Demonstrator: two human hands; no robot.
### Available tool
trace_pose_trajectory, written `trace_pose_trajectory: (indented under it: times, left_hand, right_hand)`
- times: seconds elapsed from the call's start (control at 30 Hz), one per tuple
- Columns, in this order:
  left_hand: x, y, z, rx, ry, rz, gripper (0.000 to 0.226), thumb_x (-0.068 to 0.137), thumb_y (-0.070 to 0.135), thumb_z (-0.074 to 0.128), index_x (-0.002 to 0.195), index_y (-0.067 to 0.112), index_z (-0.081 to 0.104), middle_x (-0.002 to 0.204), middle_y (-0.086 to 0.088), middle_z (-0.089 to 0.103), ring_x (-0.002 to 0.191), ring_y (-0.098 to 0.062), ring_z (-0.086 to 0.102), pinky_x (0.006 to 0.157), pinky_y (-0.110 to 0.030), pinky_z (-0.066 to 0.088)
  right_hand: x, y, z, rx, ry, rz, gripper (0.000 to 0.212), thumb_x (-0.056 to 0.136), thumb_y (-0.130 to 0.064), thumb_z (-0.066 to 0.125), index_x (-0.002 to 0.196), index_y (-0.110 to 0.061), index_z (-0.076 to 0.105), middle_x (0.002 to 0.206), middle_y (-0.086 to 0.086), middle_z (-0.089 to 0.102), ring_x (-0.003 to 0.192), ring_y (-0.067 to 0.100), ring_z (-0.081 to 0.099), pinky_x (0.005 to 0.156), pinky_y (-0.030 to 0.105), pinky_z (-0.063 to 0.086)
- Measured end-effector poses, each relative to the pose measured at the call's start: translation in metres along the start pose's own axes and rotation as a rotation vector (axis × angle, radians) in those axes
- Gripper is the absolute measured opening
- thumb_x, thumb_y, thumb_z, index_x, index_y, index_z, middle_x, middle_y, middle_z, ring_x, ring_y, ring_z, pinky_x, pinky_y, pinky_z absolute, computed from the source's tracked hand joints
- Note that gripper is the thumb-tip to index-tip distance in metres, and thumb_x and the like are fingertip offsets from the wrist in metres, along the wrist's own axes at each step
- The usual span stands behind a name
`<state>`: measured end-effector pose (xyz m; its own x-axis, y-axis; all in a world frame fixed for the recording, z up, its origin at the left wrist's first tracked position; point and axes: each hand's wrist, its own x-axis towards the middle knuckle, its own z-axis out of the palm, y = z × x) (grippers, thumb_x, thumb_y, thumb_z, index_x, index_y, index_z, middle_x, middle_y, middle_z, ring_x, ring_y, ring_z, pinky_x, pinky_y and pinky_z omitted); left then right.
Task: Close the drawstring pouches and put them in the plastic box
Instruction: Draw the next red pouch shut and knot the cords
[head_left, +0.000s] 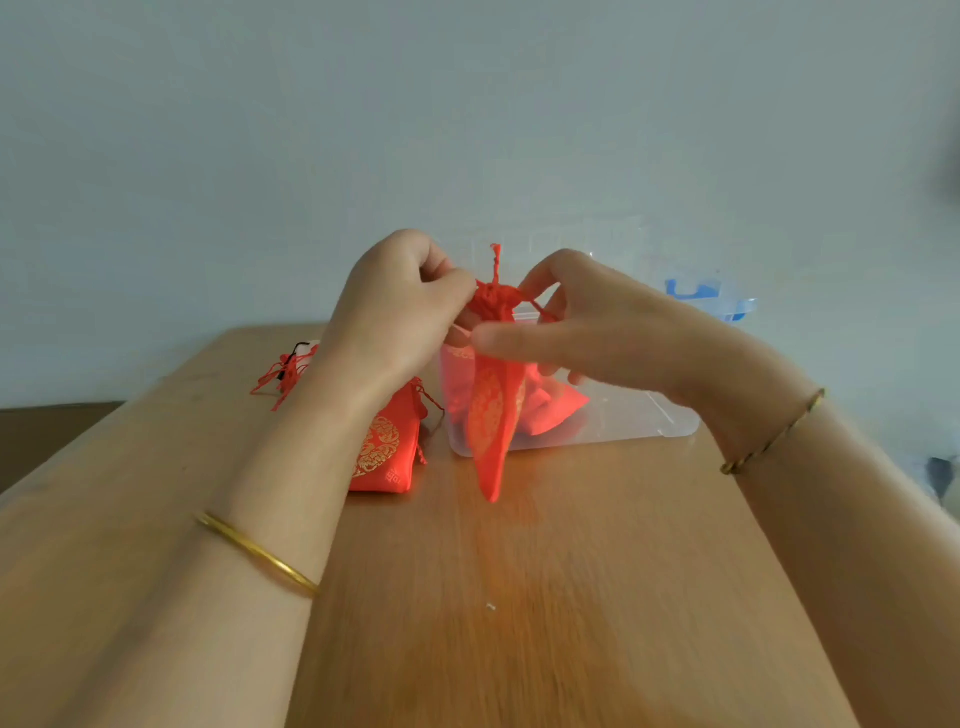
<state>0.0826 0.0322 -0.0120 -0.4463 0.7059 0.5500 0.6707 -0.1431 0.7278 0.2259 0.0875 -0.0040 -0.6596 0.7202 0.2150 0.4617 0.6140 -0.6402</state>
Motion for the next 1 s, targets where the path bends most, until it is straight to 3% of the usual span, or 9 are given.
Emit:
trace_pose_trajectory:
  times: [0.07,0.17,0.3,0.43,0.6,0.67,0.83,0.93,1.0]
  left_hand:
    - [0.000,0.000,0.000,-0.136,0.001,-0.049,0.009,0.083,0.007,0.051,0.074,0.006,0.054,0.054,0.002,0.063,0.059,-0.018,0.068,0.065,-0.033,0.057]
    - [0.002,-0.002,-0.001,-0.302,0.009,-0.113,0.015,0.086,0.005,0.051,0.072,0.008,0.054,0.055,0.000,0.064,0.059,-0.018,0.067,0.063,-0.031,0.056]
    - [0.004,-0.005,-0.001,-0.423,0.024,-0.108,0.010,0.088,0.005,0.054,0.079,0.008,0.057,0.064,0.000,0.064,0.063,-0.013,0.068,0.066,-0.029,0.056]
    - [0.009,-0.019,-0.004,-0.321,0.094,-0.108,0.014,0.087,0.007,0.054,0.077,0.016,0.059,0.069,0.008,0.063,0.069,-0.013,0.069,0.075,-0.037,0.057]
    - [0.011,-0.030,-0.004,-0.041,0.140,-0.036,0.023,0.086,0.002,0.049,0.080,0.022,0.060,0.083,0.015,0.059,0.076,0.001,0.056,0.061,-0.001,0.041]
    - [0.011,-0.035,-0.003,0.012,0.123,-0.030,0.022,0.086,0.003,0.049,0.086,0.021,0.061,0.090,0.009,0.061,0.080,0.000,0.055,0.062,-0.003,0.040]
    - [0.011,-0.042,0.000,0.044,0.093,-0.034,0.022,0.086,0.003,0.050,0.087,0.022,0.061,0.104,0.000,0.063,0.094,-0.012,0.059,0.078,-0.023,0.046]
    - [0.013,-0.046,-0.001,0.050,0.082,-0.036,0.023,0.086,0.002,0.049,0.089,0.022,0.061,0.107,0.000,0.061,0.095,-0.013,0.059,0.076,-0.022,0.048]
    - [0.015,-0.050,-0.003,0.054,0.084,-0.055,0.025,0.086,0.000,0.048,0.089,0.022,0.060,0.106,0.001,0.061,0.091,-0.011,0.057,0.070,-0.018,0.045]
  right_hand:
    - [-0.001,-0.003,0.006,-0.072,0.067,-0.035,0.054,0.072,-0.042,0.072,0.112,-0.017,0.045,0.097,-0.003,0.057,0.084,0.012,0.055,0.065,0.023,0.043]
    - [0.004,-0.001,0.004,-0.038,0.194,-0.084,0.033,0.080,-0.013,0.063,0.110,-0.009,0.049,0.100,0.010,0.062,0.085,0.025,0.060,0.072,0.038,0.051]
    - [0.014,0.007,-0.008,0.128,0.345,-0.053,0.015,0.079,0.000,0.057,0.090,-0.011,0.057,0.082,0.012,0.064,0.069,0.032,0.064,0.064,0.041,0.056]
    - [0.042,0.012,-0.024,0.319,0.394,0.026,0.015,0.082,0.002,0.057,0.090,-0.010,0.060,0.070,0.005,0.057,0.047,0.012,0.055,0.041,0.021,0.047]
    - [0.092,0.010,-0.034,0.452,0.304,0.129,0.018,0.087,0.004,0.053,0.079,-0.013,0.056,0.066,0.004,0.052,0.031,0.002,0.050,0.040,0.014,0.045]
    - [0.109,0.011,-0.026,0.460,0.263,0.145,0.026,0.088,0.005,0.051,0.071,-0.014,0.051,0.066,0.005,0.050,0.029,0.002,0.049,0.039,0.014,0.044]
    - [0.129,0.015,-0.003,0.069,0.067,0.180,0.008,0.088,-0.004,0.051,0.083,-0.004,0.057,0.077,0.017,0.057,0.056,0.022,0.058,0.059,0.033,0.052]
    - [0.126,0.010,-0.002,-0.196,-0.082,0.177,0.030,0.088,-0.011,0.053,0.109,0.011,0.058,0.096,0.026,0.062,0.081,0.034,0.062,0.080,0.044,0.053]
    - [0.121,0.003,-0.003,-0.246,-0.108,0.127,0.030,0.087,-0.008,0.053,0.112,0.006,0.060,0.092,0.021,0.062,0.082,0.030,0.062,0.082,0.042,0.053]
